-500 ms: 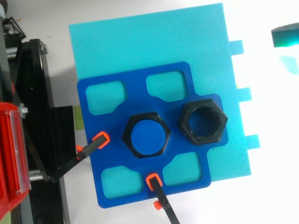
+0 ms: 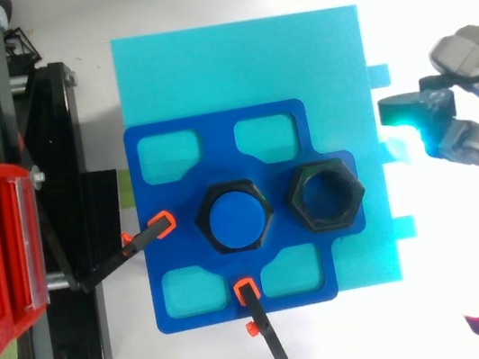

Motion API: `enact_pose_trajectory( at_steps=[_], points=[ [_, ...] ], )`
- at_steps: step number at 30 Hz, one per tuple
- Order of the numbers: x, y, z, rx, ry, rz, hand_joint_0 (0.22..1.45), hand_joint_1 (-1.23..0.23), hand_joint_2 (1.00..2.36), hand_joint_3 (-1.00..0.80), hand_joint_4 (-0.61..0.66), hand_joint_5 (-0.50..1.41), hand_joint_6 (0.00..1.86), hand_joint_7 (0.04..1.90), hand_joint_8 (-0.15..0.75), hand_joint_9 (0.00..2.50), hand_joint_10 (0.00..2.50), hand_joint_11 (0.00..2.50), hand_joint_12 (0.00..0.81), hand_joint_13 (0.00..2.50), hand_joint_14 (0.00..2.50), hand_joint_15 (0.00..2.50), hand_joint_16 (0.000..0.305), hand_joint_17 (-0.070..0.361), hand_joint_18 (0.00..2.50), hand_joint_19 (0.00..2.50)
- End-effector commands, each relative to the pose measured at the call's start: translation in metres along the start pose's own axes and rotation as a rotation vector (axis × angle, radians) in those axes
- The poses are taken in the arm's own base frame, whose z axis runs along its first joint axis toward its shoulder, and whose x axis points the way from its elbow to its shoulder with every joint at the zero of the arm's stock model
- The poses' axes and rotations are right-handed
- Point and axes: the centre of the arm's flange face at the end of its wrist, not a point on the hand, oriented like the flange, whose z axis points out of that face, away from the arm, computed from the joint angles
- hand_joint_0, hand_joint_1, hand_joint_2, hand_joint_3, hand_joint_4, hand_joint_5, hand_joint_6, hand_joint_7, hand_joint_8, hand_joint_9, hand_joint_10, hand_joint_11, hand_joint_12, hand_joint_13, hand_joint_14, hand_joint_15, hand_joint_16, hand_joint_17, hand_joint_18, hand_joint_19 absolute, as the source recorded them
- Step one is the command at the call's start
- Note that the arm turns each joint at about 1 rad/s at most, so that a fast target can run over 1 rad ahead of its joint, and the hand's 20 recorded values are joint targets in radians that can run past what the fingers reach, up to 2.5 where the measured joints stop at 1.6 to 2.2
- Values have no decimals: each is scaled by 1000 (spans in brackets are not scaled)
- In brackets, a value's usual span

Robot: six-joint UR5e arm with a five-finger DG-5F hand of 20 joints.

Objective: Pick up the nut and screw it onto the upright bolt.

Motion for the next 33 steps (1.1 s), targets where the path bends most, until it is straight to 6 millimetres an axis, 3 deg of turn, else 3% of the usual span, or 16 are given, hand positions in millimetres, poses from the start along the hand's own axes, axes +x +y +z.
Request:
enact_pose_trajectory(
  at_steps=[1,8,22,27,33],
  points=[
    [9,7,5,11,-16,20,328,-650,1000,-500,246,-266,502,693,328,216,0,0,494,332,0,0,72,161,171,0],
    [35,15,15,43,-24,31,329,-636,1000,-500,250,-265,502,700,330,214,0,0,496,328,0,0,72,161,162,0],
    [38,16,23,59,-55,68,327,-578,1000,-500,248,-257,502,702,332,215,0,0,495,335,0,0,73,163,157,0],
    [63,19,30,69,-34,54,329,-571,1000,-500,250,-256,502,706,332,215,0,0,495,339,0,0,72,162,166,0],
    [61,19,33,73,-54,79,337,-559,1000,-500,251,-254,502,715,333,220,0,0,491,345,0,0,71,161,168,0]
  ],
)
